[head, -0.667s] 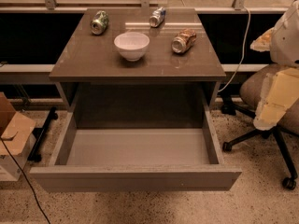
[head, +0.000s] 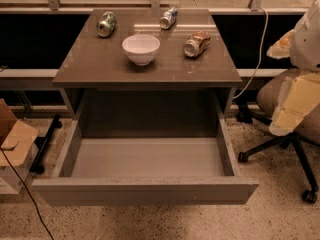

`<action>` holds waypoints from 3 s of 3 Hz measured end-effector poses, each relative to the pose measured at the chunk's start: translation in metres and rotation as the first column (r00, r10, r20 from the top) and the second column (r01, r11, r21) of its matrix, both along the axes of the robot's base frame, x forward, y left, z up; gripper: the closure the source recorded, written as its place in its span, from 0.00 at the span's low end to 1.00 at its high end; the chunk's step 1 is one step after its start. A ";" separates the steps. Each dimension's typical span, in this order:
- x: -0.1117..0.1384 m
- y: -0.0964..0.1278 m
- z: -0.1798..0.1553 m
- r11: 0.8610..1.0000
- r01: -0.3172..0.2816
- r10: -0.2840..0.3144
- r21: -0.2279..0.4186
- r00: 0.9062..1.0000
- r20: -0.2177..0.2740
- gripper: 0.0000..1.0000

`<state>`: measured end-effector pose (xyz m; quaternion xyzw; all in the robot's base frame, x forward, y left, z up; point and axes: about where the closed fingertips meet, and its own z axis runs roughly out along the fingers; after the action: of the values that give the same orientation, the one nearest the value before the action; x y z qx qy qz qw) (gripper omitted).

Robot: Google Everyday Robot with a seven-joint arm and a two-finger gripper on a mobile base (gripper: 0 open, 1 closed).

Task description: Close top drawer

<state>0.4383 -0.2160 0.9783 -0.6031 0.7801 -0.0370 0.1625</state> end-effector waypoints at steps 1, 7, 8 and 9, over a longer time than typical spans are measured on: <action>-0.005 0.000 -0.012 1.000 -0.014 0.014 0.020 1.000 -0.003 0.35; -0.062 -0.011 -0.190 0.976 -0.118 0.153 0.182 0.970 -0.191 1.00; -0.072 -0.001 -0.227 0.969 -0.122 0.172 0.216 0.958 -0.229 1.00; -0.078 0.010 -0.261 0.959 -0.117 0.182 0.259 0.952 -0.244 1.00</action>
Offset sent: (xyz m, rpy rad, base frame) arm -0.0280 -0.0050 -0.0765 0.1055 0.0889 0.1292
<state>0.3603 -0.2061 0.7168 -0.6360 0.7451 0.1519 0.1312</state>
